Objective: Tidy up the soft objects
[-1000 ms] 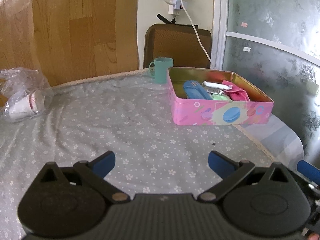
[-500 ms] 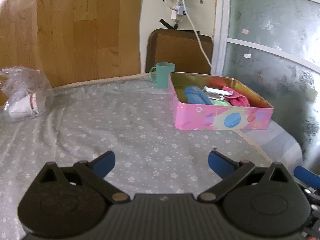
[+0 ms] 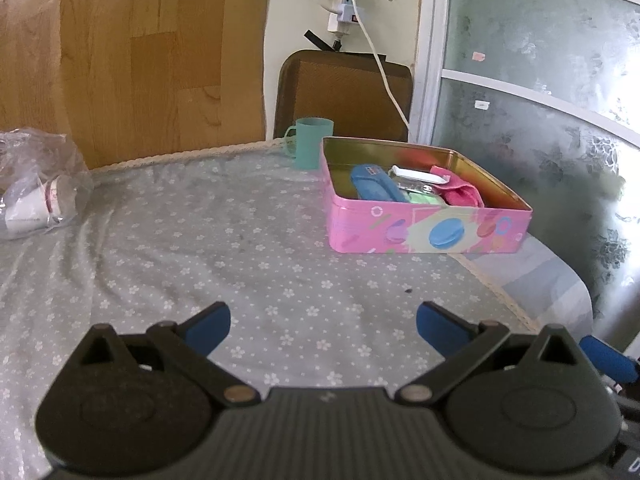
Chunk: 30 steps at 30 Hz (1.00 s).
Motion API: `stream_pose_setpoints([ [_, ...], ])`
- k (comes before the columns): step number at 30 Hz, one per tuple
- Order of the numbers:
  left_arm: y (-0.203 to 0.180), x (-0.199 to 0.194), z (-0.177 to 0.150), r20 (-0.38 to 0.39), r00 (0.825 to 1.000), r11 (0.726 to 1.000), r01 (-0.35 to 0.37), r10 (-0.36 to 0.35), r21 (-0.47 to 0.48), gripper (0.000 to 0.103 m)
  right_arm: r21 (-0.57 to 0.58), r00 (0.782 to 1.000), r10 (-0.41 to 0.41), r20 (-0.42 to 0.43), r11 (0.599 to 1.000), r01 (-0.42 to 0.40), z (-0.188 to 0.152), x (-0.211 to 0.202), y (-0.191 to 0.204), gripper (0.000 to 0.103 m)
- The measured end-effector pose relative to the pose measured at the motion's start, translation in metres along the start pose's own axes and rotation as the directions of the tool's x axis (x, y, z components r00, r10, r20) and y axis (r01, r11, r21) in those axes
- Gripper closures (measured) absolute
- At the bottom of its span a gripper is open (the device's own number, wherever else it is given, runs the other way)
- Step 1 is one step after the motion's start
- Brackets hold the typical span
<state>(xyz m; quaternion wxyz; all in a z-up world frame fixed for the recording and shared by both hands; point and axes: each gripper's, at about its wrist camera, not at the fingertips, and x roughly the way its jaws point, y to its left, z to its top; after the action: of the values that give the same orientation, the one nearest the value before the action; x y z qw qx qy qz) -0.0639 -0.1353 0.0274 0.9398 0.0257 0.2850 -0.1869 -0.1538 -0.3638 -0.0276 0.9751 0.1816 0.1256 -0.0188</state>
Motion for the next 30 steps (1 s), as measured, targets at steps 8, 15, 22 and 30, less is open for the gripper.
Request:
stream_pose_setpoints([
  [8, 0.0, 0.0029, 0.0038, -0.002, 1.0, 1.0, 0.005, -0.005, 0.007, 0.0, 0.001, 1.0, -0.006, 0.004, 1.0, 0.006, 0.0007, -0.0009, -0.0028, 0.013],
  [15, -0.0074, -0.0008, 0.0062, 0.032, 0.999, 0.999, -0.012, 0.011, 0.047, 0.0, 0.011, 1.0, -0.004, -0.002, 1.0, 0.004, -0.0006, 0.0014, -0.0073, 0.013],
  [22, -0.0036, 0.0009, 0.0072, 0.024, 0.999, 0.999, -0.032, 0.031, 0.043, 0.0, 0.017, 1.0, 0.002, -0.001, 1.0, -0.002, -0.0013, -0.0008, -0.0098, 0.013],
  [30, -0.0011, -0.0017, 0.0072, 0.038, 0.999, 0.999, -0.019, 0.018, 0.036, 0.0, 0.014, 1.0, 0.002, -0.006, 1.0, -0.002, -0.0016, 0.0003, -0.0092, 0.013],
])
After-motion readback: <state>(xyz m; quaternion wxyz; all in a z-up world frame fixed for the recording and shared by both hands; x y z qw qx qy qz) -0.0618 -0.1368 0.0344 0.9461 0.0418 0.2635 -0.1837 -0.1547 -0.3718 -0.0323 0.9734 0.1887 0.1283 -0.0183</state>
